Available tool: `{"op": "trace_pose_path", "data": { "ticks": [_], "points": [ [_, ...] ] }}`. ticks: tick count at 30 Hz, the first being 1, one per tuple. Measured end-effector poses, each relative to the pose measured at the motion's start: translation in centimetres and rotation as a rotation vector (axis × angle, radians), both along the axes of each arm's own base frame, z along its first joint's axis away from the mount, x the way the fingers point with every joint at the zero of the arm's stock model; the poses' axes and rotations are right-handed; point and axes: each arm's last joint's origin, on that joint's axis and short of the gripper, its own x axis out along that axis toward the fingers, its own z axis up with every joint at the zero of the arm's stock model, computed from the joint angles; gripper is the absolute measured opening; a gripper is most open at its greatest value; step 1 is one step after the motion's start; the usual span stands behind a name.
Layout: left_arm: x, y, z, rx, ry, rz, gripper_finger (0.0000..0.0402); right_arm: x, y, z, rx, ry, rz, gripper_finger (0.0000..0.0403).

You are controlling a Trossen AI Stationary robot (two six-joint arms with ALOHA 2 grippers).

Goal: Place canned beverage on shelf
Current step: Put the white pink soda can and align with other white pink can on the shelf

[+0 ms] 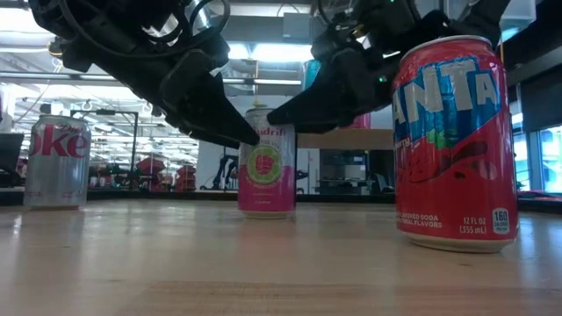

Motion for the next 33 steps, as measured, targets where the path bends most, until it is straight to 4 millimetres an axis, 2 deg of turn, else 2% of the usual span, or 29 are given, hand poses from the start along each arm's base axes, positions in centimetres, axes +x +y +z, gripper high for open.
{"op": "trace_pose_path", "data": {
  "ticks": [6,20,23,29,33],
  "points": [
    [0.0,0.0,0.1,0.015,-0.002,-0.014,0.0334,0.6,0.1,-0.9,0.011,-0.038,0.025,0.0303],
    [0.1,-0.1,0.1,0.012,-0.005,-0.020,0.0335,0.6,0.0,-0.9,0.050,-0.045,0.064,0.0306],
    [0.1,-0.1,0.1,0.013,-0.005,-0.019,0.0335,0.6,0.0,-1.0,0.046,-0.037,0.057,0.0326],
    [0.1,-0.2,0.0,-0.013,0.010,-0.059,0.0334,0.4,0.0,-1.5,0.046,0.000,0.042,0.0391],
    [-0.4,-0.6,-0.5,-0.024,0.070,-0.064,0.0334,0.4,0.0,-1.4,0.048,-0.016,0.042,0.0387]
  ]
}}
